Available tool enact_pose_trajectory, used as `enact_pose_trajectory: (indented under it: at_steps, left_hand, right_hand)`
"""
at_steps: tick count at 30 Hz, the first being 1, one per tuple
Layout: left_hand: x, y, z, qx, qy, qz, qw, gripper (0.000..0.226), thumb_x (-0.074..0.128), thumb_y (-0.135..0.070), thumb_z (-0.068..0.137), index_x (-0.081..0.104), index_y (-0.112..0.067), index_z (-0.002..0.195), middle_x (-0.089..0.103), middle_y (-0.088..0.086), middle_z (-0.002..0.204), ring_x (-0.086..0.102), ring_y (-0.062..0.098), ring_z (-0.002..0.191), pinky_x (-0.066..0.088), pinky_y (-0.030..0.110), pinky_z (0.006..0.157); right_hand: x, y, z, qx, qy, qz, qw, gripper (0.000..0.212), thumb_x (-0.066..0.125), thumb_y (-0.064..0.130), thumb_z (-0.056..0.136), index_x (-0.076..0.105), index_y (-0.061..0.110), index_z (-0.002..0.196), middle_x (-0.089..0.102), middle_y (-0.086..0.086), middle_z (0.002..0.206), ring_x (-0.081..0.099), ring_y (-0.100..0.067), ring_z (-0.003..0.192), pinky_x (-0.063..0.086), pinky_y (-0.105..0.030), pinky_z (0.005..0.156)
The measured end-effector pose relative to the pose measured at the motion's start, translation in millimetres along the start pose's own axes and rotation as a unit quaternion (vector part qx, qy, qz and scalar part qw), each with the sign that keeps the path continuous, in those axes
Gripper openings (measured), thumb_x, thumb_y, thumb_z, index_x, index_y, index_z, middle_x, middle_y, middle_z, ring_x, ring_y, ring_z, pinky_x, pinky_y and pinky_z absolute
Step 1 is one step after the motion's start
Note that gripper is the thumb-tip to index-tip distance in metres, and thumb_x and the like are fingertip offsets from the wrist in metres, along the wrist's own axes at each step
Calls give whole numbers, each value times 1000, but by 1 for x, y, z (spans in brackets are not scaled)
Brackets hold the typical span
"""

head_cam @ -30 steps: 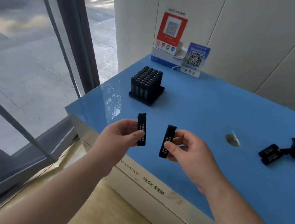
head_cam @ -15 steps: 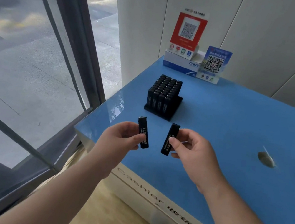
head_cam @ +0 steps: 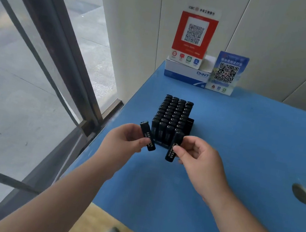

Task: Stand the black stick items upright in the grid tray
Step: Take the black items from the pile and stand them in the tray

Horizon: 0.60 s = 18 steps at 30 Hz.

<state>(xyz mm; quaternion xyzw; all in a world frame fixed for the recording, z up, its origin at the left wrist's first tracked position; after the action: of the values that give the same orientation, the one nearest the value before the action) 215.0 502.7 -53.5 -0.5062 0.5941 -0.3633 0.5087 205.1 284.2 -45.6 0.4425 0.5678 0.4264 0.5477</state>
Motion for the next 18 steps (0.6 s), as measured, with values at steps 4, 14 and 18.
enact_pose_trajectory:
  at_steps: [4, 14, 18]
  left_hand:
    - [-2, -11, 25, 83, 1, 108, 991, 21, 74, -20, 84, 70, -40, 80, 72, -23, 77, 66, -5, 72, 46, 8, 58]
    - [8, -5, 63, 198, 105, 204, 953, 23, 75, -15, 83, 74, -37, 91, 71, -20, 84, 65, -7, 80, 43, 4, 71]
    - [10, -5, 71, 235, 137, 240, 932, 21, 73, -16, 85, 72, -35, 93, 68, -15, 85, 63, -1, 80, 46, 9, 72]
  right_hand:
    - [6, -1, 6, 18, -39, -25, 999, 14, 74, 18, 89, 71, 30, 96, 75, 15, 90, 69, -7, 81, 58, -38, 86]
    - [23, -9, 3, 30, -154, 6, 988, 23, 71, 13, 91, 72, 36, 95, 76, 13, 91, 70, -8, 80, 58, -28, 79]
    - [29, -15, 3, 49, -188, 5, 981, 20, 73, 13, 89, 73, 32, 96, 76, 10, 90, 71, -13, 83, 59, -41, 85]
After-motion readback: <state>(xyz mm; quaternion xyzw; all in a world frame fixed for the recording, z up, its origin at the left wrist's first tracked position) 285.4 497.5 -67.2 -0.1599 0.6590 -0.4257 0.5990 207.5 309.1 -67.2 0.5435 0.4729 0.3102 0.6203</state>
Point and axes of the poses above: each hand's wrist, its own z-axis towards the middle knuckle, its own x-axis out of the palm, y = z × x, the point moved 7 cm from there along z, towards the middle knuckle
